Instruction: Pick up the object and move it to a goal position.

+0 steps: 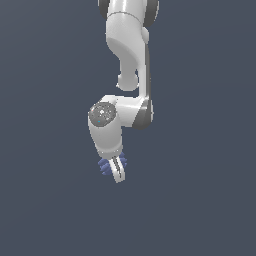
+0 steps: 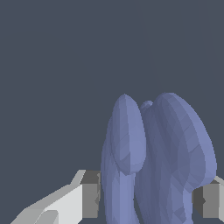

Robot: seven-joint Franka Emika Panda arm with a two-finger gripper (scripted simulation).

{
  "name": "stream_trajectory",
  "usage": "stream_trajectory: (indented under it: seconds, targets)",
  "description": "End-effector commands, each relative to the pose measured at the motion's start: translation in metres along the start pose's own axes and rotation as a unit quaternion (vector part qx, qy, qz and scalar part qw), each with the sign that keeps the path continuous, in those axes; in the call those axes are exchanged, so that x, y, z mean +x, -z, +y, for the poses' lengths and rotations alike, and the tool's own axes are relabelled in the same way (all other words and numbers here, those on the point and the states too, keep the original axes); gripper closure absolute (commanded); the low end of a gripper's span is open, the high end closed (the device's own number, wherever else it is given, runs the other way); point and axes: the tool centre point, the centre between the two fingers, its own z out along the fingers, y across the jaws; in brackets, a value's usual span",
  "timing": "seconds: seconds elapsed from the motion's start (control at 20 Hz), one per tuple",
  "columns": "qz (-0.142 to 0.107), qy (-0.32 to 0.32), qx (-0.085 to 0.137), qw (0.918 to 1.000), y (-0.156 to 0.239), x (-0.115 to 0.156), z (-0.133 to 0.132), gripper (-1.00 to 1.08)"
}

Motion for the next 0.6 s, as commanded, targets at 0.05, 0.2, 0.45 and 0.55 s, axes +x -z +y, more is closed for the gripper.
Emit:
stream_trajectory:
  seconds: [0.05,0.2,0.45,0.55]
  targets:
    - [0.0,0.0,0.0,1.0,0.0,0.0,0.0,1.08]
    - [0.0,0.0,0.0,1.0,0.002,-0.001,0.0,1.08]
    - [0.0,0.0,0.0,1.0,0.017,-0.01,-0.001,1.08]
    - [0.0,0.0,0.0,1.0,0.027,-0.016,-0.001,1.08]
